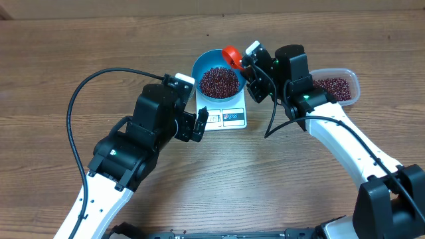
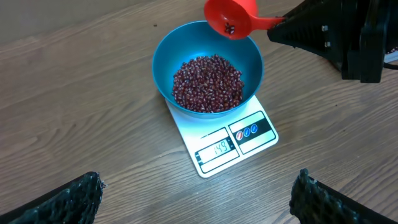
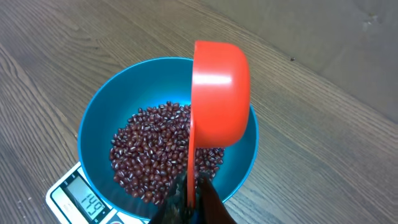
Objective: Scoop item into bowl and weigh 150g on scale
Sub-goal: 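Tilt the scoop slowly to trickle beans into the blue bowl, then lift the scoop and move it back over the bean tub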
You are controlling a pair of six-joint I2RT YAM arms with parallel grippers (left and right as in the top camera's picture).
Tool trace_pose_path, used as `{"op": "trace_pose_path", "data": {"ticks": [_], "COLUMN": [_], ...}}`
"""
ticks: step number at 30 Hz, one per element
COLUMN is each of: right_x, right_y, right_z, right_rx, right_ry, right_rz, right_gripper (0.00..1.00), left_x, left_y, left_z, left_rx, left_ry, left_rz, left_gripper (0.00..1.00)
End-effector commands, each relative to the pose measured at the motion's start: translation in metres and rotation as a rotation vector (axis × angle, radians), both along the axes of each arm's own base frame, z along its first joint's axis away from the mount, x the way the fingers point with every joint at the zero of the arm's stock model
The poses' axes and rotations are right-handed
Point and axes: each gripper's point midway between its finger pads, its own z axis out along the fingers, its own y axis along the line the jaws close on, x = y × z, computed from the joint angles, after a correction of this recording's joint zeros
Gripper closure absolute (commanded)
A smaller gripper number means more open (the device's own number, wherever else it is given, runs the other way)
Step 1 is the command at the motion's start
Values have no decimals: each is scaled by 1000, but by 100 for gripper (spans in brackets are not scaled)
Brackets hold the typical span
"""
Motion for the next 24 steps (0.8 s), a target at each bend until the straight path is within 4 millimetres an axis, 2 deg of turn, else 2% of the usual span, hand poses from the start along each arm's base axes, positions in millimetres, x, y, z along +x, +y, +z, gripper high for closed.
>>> {"op": "trace_pose_path", "data": {"ticks": [1,24], "right_x": [4,4], "right_y": [2,3], "right_z": [8,9], "right_rx": [-56,-62], "right_ry": [-71,-76], "right_rz": [55,61], "right_gripper": [96,96], "left_x": [0,0], "left_y": [0,0], "left_z": [1,1], "left_rx": [-11,-11], "left_ry": [2,2], "left_rz": [3,3], "left_gripper": [1,0]}}
